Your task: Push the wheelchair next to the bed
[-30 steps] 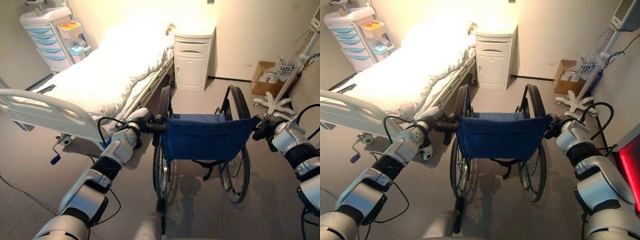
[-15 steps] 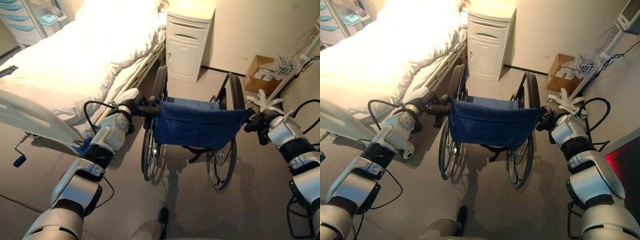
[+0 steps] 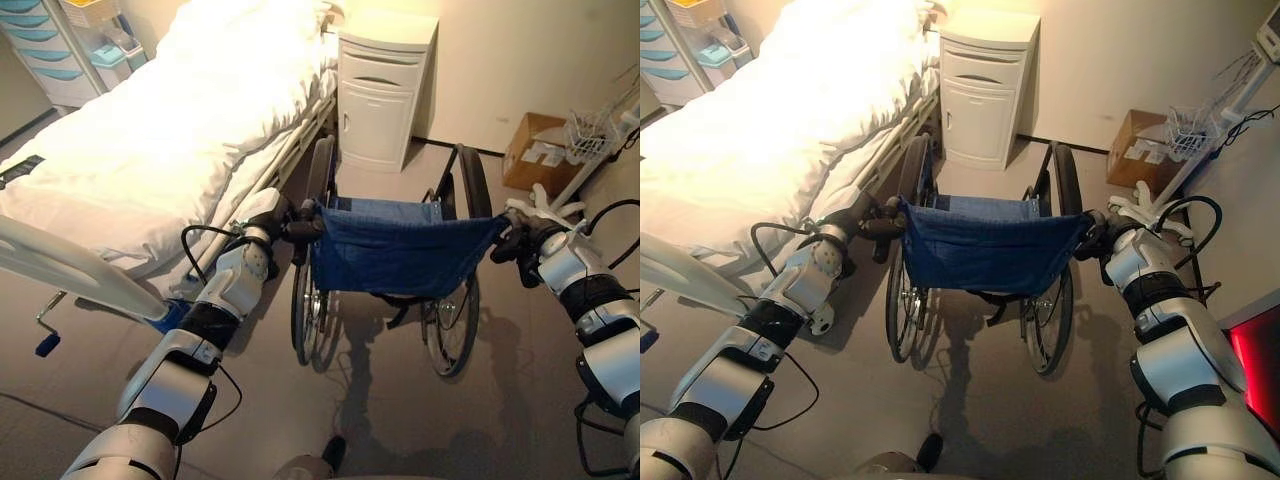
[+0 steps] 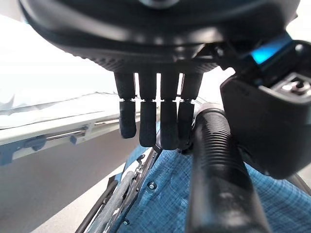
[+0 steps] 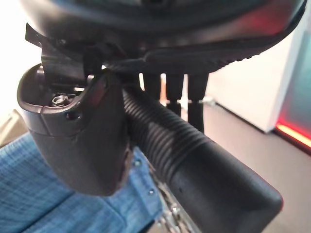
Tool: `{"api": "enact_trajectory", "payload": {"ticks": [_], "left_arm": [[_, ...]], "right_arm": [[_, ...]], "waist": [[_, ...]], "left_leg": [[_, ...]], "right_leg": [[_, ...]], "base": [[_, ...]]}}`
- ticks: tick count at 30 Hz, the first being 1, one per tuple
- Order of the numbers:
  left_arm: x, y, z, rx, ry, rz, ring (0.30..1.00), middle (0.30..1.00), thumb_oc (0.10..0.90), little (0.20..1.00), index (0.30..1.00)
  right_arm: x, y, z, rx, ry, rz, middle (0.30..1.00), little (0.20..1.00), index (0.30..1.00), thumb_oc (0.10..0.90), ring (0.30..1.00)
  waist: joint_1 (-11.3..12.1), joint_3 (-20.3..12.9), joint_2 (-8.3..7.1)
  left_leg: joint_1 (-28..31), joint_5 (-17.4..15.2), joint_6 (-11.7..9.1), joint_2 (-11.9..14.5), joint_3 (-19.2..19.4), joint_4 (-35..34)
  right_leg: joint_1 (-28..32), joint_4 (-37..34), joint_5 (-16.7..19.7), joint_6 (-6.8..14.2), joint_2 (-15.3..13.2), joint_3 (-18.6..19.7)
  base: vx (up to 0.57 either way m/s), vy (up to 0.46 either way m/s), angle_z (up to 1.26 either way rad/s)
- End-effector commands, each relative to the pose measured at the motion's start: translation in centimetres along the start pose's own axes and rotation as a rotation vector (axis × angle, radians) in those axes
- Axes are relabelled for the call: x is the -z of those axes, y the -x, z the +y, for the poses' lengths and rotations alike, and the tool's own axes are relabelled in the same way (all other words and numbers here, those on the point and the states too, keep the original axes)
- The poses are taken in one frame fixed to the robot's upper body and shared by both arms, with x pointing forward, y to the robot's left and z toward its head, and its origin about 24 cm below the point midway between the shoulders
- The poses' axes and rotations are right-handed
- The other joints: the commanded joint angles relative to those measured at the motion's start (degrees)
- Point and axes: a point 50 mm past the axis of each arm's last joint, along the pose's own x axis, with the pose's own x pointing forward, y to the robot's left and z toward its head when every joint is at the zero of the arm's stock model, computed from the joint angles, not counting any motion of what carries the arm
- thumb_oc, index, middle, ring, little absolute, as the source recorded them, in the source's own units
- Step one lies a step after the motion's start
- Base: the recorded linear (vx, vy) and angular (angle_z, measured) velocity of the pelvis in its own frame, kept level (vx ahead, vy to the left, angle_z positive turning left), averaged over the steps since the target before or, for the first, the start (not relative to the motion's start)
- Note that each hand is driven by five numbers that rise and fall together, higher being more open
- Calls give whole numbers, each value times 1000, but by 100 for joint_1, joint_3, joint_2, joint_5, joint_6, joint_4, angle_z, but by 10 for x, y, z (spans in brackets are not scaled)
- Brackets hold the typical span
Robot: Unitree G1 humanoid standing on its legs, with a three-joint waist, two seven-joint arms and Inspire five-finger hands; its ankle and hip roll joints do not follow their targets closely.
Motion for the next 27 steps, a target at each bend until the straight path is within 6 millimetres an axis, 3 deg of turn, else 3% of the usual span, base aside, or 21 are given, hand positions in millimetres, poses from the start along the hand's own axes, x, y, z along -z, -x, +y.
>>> {"api": "enact_trajectory", "payload": {"ticks": [1, 3, 5, 9, 10, 16, 22, 24, 27], "left_arm": [[79, 26, -57, 168, -81, 262, 300, 300, 400, 300, 300], [78, 24, -50, 141, -67, 251, 300, 300, 400, 300, 300], [79, 23, -37, 97, -53, 231, 300, 300, 400, 300, 300], [75, 20, -29, 97, -11, 221, 300, 300, 400, 300, 300], [74, 19, -28, 121, -6, 212, 300, 300, 400, 300, 300], [56, 10, -43, 171, -52, 183, 300, 300, 400, 300, 300], [53, 6, -50, 216, -66, 181, 300, 300, 400, 300, 300], [54, 7, -51, 234, -80, 180, 300, 300, 400, 300, 300], [56, 8, -53, 254, -99, 184, 300, 300, 400, 300, 300]], "right_arm": [[-95, 34, 65, -251, 45, -495, 300, 300, 300, 400, 300], [-94, 35, 63, -251, 23, -470, 300, 300, 300, 400, 300], [-95, 38, 60, -253, 8, -442, 300, 300, 300, 400, 300], [-89, 34, 63, -268, -49, -391, 300, 300, 300, 400, 300], [-83, 32, 68, -296, -59, -356, 300, 300, 300, 400, 300], [-62, 21, 67, -293, -118, -304, 300, 300, 300, 400, 300], [-54, 16, 70, -318, -144, -270, 300, 300, 300, 400, 300], [-51, 15, 73, -318, -160, -264, 300, 300, 300, 400, 300], [-51, 15, 74, -318, -175, -264, 300, 300, 300, 400, 300]], "waist": [[-363, 786, -445], [-440, 820, -432], [-480, 846, -508], [-583, 712, -615], [-622, 614, -584], [-914, 393, -543], [-1025, 305, -544], [-992, 338, -556], [-897, 452, -562]], "left_leg": [[622, -596, -340, -461, 1184, 294], [780, -703, -350, -439, 1221, 345], [902, -877, -326, -494, 1294, 512], [821, -1154, -278, -679, 1253, 1075], [877, -1058, -448, -514, 1305, 1263], [1332, -493, -951, 209, 1858, 1534], [1276, 92, -1135, 335, 1487, 2131], [1124, 170, -1109, 303, 1376, 2286], [851, -25, -996, 241, 1392, 1973]], "right_leg": [[-613, -678, 1915, 263, -747, -71], [-747, -874, 1925, 264, -729, -201], [-787, -578, 2000, 246, -708, -324], [-513, -319, 1809, 149, -586, -89], [-313, -111, 1662, 56, -596, -112], [179, -401, 1402, -181, -598, -693], [284, -388, 1149, -390, -452, -506], [360, -370, 1066, -440, -412, -391], [503, -362, 1005, -421, -353, -269]], "base": [[442, -188, 107], [384, -196, 134], [321, -235, 89], [395, -240, 48], [373, -182, 52], [336, -124, 56], [239, -56, 29], [254, -34, 3], [221, 9, -7]]}}
